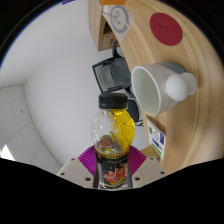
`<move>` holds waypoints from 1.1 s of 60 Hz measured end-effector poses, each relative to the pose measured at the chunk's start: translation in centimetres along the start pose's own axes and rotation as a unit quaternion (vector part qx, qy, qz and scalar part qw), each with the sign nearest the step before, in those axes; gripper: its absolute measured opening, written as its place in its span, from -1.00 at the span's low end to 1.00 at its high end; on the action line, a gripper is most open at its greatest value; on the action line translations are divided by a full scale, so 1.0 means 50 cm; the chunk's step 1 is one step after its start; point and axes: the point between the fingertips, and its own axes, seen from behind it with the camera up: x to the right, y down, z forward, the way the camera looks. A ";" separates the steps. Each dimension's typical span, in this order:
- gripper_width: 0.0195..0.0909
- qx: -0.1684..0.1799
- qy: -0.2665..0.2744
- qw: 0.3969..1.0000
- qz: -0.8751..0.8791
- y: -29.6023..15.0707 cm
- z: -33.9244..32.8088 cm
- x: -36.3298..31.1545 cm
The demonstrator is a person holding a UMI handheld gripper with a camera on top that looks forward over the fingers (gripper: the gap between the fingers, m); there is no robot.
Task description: Pour water
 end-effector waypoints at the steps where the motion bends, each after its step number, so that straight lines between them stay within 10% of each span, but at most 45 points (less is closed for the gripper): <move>1: -0.49 -0.002 0.003 1.000 -0.021 0.005 0.009 0.002; 10: -0.49 0.006 0.017 0.965 -0.261 -0.012 -0.025 -0.109; 33: -0.49 0.141 0.105 0.641 -0.747 -0.266 -0.163 -0.267; 66: -0.48 0.087 0.201 0.568 -0.793 -0.467 -0.166 0.027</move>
